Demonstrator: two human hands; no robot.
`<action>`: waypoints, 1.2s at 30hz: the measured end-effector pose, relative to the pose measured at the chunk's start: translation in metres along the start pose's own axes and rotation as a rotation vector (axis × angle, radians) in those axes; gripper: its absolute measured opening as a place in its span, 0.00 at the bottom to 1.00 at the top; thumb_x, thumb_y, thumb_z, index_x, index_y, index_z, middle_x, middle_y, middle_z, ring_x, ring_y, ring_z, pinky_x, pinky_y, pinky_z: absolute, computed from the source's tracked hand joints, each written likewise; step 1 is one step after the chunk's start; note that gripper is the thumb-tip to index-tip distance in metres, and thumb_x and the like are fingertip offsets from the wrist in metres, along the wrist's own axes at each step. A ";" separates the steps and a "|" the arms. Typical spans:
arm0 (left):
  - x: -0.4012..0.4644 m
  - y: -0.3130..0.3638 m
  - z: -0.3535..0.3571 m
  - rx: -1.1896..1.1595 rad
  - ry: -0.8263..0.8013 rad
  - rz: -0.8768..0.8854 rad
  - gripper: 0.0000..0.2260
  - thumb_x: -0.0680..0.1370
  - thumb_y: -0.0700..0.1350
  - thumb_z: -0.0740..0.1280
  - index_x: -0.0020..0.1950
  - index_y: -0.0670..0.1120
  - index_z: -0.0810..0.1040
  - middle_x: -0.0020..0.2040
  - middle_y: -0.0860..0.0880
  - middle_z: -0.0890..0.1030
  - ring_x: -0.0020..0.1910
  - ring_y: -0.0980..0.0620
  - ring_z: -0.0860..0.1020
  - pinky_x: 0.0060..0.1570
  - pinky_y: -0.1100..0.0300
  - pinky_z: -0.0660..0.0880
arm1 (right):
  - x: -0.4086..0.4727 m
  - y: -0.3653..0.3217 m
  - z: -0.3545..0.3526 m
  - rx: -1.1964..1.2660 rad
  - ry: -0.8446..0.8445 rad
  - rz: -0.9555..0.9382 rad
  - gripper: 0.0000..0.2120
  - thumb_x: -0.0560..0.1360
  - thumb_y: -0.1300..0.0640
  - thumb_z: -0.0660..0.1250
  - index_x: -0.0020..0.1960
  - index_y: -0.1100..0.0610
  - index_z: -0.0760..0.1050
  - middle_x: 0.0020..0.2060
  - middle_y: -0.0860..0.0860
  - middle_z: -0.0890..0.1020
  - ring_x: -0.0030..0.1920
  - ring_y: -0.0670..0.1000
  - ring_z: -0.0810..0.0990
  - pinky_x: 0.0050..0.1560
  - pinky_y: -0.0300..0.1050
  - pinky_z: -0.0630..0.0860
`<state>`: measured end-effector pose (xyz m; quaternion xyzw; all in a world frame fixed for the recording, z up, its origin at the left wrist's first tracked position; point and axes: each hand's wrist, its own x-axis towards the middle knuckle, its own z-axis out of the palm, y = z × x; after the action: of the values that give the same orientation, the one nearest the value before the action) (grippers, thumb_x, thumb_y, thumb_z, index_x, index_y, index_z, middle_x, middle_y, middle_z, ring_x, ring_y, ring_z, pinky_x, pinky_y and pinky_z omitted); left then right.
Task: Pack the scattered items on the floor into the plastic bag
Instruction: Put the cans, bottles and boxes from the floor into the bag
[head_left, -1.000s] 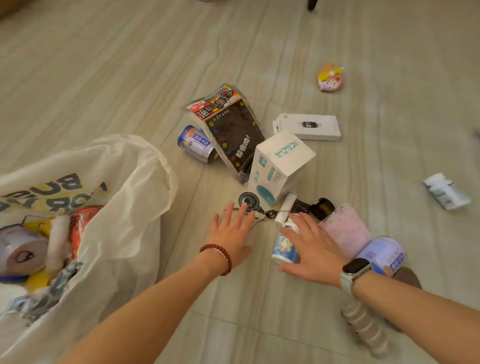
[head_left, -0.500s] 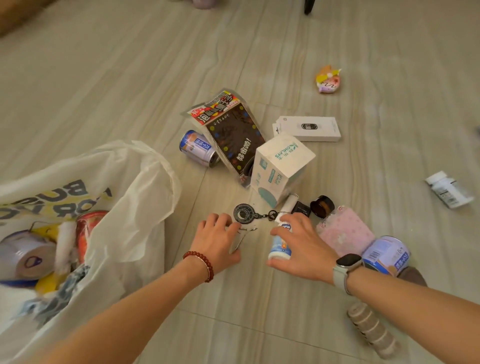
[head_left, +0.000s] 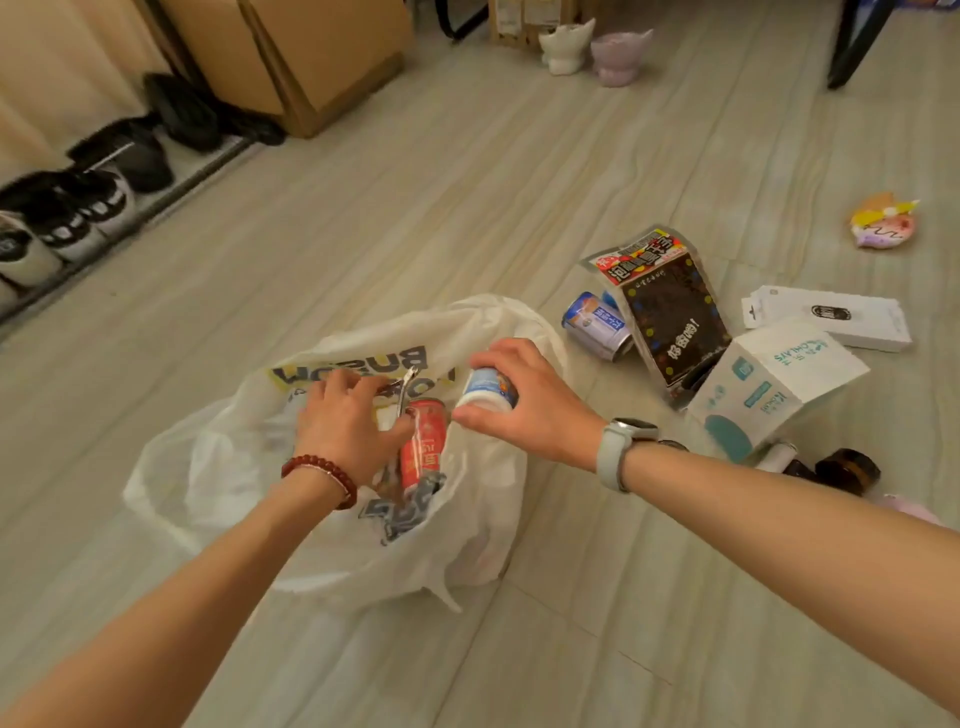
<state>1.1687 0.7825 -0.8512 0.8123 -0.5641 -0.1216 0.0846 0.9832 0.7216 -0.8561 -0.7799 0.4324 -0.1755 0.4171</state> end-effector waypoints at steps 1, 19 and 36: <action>-0.003 -0.013 -0.001 -0.021 -0.027 -0.032 0.23 0.72 0.53 0.67 0.65 0.46 0.71 0.64 0.41 0.71 0.64 0.41 0.65 0.63 0.50 0.63 | 0.010 -0.009 0.010 0.016 -0.012 -0.028 0.28 0.66 0.42 0.71 0.62 0.51 0.70 0.64 0.52 0.66 0.66 0.52 0.66 0.69 0.49 0.64; -0.011 0.032 0.019 -0.237 0.113 0.328 0.16 0.74 0.47 0.58 0.58 0.41 0.75 0.58 0.40 0.76 0.54 0.38 0.76 0.53 0.42 0.74 | -0.037 0.024 -0.006 -0.381 0.042 -0.243 0.17 0.73 0.57 0.58 0.58 0.59 0.76 0.59 0.57 0.77 0.62 0.56 0.73 0.64 0.45 0.66; -0.109 0.249 0.190 -0.064 -0.534 0.792 0.19 0.78 0.49 0.57 0.68 0.48 0.64 0.68 0.48 0.67 0.66 0.47 0.64 0.61 0.52 0.64 | -0.319 0.184 -0.103 -0.466 0.519 0.943 0.12 0.73 0.59 0.63 0.54 0.63 0.74 0.52 0.62 0.77 0.55 0.64 0.74 0.55 0.56 0.71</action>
<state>0.8533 0.7977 -0.9536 0.4720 -0.8283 -0.3017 0.0016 0.6405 0.8811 -0.9149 -0.5061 0.8478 -0.0566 0.1480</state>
